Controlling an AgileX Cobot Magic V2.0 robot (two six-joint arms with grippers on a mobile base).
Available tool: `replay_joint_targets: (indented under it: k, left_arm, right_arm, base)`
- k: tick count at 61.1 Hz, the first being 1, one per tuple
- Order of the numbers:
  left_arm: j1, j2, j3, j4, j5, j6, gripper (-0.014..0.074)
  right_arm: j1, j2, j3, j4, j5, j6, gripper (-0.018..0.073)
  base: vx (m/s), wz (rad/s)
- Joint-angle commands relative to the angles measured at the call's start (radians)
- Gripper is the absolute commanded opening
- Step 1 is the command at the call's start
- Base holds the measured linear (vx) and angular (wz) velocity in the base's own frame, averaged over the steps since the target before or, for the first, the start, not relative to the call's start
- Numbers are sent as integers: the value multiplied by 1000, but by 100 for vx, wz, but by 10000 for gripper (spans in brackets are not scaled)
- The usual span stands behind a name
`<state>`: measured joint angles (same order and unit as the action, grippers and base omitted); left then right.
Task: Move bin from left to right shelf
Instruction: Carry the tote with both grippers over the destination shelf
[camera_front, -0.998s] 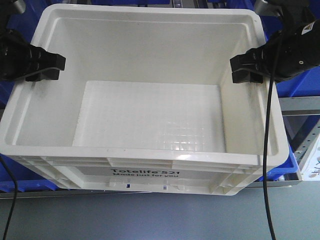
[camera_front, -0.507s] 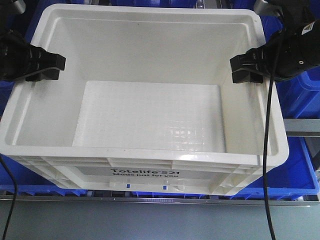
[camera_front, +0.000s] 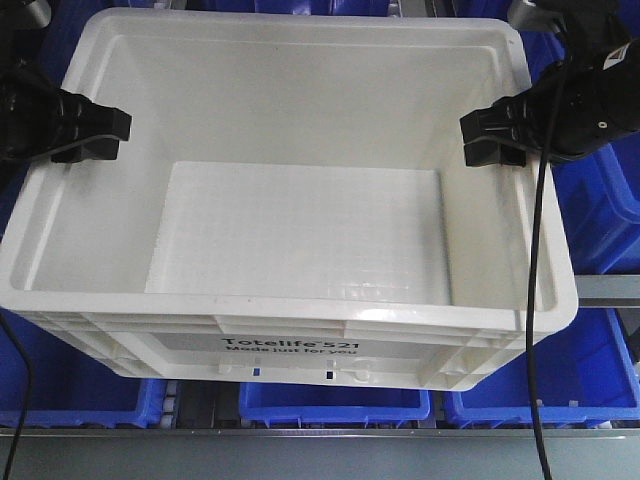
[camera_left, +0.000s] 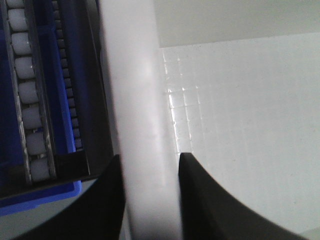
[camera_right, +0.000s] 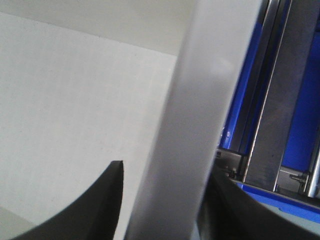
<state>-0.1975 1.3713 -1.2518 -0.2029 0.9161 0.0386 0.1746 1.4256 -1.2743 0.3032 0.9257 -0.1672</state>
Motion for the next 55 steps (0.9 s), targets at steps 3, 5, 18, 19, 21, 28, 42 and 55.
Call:
replay_joint_targets:
  k: [3,5,18,19,21,28,42,55]
  left_arm:
    - [-5,-49,-45,-15,-101,27,-8]
    - [-5,-49,-45,-15,-101,27,-8]
    - [-5,-49,-45,-15,-101,27,-8]
    - [-5,-49,-45,-15,-101,27,-8]
    - [-5,-49,-45,-15,-101,27,-8]
    - [-5,-49,-45,-15,-101,27,-8]
    - [-5,-49,-45,-15,-101,27,-8]
    - [-5,-49,-45,-15,-101,27,-8]
  right_arm:
    - [-1,-46,-34,16,-53,-41,-4]
    - [-1,-46,-34,16,-53,-41,-4]
    - [-1,-46,-34,16,-53,-41,-4]
    - [-1,-46,-34,16,-53,-41,-4]
    - [-1,-46,-34,16,-53,-41,-4]
    - [-1,-46,-34,16,-53,-41,-4]
    - [-1,-46,-34,16,-53,-41,-4]
    - [-1,-46,-34,16,-53,-41,-4]
  base:
    - [16,-10]
    - [16,-10]
    - [15,-10]
    - [14,-8]
    - [14,-8]
    - [13,-6]
    - [11,-3]
    - [9,4]
